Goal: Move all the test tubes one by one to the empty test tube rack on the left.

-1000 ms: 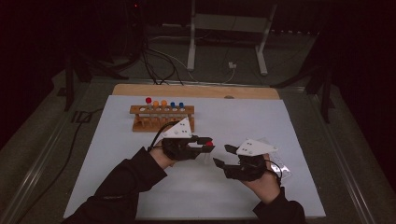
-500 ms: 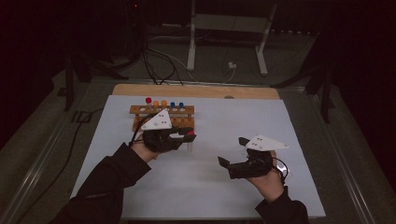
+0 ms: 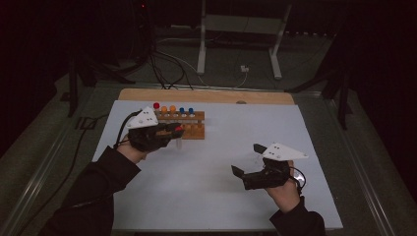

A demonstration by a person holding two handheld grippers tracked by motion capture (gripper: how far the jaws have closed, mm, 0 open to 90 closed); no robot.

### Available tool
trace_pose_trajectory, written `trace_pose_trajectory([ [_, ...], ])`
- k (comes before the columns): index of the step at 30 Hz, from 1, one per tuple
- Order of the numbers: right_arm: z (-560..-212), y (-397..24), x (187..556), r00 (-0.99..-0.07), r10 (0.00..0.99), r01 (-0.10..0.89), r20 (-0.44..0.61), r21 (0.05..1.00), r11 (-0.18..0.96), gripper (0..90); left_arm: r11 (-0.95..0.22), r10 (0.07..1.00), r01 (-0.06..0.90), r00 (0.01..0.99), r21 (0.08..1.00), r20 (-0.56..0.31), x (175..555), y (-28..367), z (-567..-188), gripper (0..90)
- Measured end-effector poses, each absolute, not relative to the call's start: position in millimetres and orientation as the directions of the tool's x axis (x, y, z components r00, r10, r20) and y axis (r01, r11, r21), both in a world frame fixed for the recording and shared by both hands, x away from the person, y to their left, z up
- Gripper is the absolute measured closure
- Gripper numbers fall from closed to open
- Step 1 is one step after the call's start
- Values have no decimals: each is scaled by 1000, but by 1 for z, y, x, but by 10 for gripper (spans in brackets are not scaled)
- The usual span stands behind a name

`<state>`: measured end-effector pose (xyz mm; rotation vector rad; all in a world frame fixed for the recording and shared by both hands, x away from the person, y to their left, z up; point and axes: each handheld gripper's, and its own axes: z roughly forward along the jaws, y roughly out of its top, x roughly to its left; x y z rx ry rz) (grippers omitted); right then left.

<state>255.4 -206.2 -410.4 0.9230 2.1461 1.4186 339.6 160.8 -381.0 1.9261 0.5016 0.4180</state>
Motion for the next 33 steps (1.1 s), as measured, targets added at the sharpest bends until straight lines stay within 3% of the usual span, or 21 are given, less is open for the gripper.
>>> trace_pose_trajectory([
  [17, -411, -207, 256, -703, 711, 299, 25, 917, 264, 0, -292, 751, 185, 652, 938, 105, 379, 217, -364, 718],
  [33, -413, -210, 257, -706, 708, 297, 24, 917, 265, 0, -211, 879, 252, 472, 944, 70, 429, 228, -405, 717],
])
